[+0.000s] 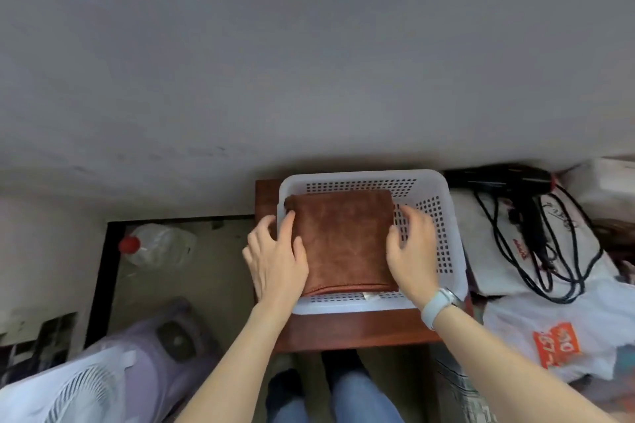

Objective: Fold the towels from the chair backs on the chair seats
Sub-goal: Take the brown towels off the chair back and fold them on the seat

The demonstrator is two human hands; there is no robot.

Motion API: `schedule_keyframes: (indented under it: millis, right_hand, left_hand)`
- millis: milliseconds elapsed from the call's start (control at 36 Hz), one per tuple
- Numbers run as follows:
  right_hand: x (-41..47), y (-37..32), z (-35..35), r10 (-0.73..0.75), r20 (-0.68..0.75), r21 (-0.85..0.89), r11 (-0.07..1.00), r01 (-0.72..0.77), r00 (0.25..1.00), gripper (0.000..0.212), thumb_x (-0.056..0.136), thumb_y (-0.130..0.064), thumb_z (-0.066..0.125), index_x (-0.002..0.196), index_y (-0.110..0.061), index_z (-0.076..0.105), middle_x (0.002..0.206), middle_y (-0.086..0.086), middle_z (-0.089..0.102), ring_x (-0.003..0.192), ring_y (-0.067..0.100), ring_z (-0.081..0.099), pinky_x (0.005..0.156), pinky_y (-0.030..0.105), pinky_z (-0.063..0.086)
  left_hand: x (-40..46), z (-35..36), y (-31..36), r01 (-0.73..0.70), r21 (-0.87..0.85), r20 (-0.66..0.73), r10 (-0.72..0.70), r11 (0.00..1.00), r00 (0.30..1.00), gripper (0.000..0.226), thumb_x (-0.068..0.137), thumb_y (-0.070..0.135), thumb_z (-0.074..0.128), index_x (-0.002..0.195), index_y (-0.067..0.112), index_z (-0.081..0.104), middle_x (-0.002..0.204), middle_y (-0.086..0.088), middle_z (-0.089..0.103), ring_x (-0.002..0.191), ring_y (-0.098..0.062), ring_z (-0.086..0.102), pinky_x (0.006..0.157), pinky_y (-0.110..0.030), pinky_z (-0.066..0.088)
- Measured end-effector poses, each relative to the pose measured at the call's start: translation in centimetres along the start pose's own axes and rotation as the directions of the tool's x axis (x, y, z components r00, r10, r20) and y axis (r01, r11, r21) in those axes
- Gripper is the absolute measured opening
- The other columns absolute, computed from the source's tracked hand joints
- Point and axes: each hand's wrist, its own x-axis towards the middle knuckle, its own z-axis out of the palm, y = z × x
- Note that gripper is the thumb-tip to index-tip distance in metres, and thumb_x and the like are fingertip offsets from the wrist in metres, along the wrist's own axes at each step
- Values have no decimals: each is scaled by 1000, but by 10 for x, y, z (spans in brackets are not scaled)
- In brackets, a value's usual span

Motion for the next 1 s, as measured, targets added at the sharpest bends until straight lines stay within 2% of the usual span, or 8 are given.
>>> schedule_keyframes:
  millis: [83,139,306,556,694,833,889,1000]
  right_hand:
    - [-4,-9,11,-413,46,-271,871,409,910,47,77,2,56,123,-5,53,123,15,54,120,31,46,108,49,30]
    - [2,-11,23,-502,185,-380,756,532,845,57,69,2,59,125,-5,52,129,19,53,125,36,45,109,56,22]
    - [32,9,47,-304,337,-492,750,442,891,52,89,-28,35,141,-20,35,149,19,28,140,34,21,114,51,12]
    - [51,36,69,-317,345,-454,767,453,883,54,91,-36,28,143,-24,27,151,16,24,141,29,10,114,51,11]
    - [47,41,69,-292,363,-427,792,436,885,54,91,-36,27,144,-24,26,153,16,18,142,32,8,114,52,11]
    - [47,33,68,-256,391,-477,765,433,884,55,92,-38,21,145,-26,13,154,16,14,143,32,6,115,52,9]
    - [47,29,65,-241,424,-501,740,448,873,55,93,-38,21,146,-26,6,155,16,9,143,32,3,116,51,2]
    - [48,15,49,-268,458,-490,720,492,848,56,93,-34,33,146,-22,18,153,20,14,143,34,7,114,49,-4]
  left_hand:
    - [2,5,8,-189,35,-85,191,981,978,47,84,6,56,131,10,48,136,-18,45,128,-35,40,102,-46,35]
    - [8,13,14,-292,77,-32,295,953,955,48,85,6,54,132,3,45,142,-21,40,134,-36,33,109,-46,26]
    - [32,45,19,-253,147,156,231,956,960,57,97,28,34,144,-1,17,153,-21,9,142,-29,-1,114,-36,-5]
    - [46,73,17,-202,265,133,172,943,976,62,92,39,20,141,1,15,149,-24,22,139,-36,18,113,-47,14]
    - [42,77,18,-213,305,174,166,928,971,61,93,41,14,142,6,9,152,-21,15,141,-33,8,115,-47,5]
    - [47,76,14,-211,459,227,116,863,967,62,92,47,1,141,13,-14,150,-12,-17,136,-28,-25,109,-50,-22]
    - [48,73,15,-211,476,242,104,854,965,62,92,48,1,141,15,-16,150,-9,-20,136,-28,-26,108,-53,-23]
    - [47,55,18,-233,425,279,119,874,953,61,95,47,11,146,17,-5,156,-5,-8,142,-28,-15,109,-55,-16]
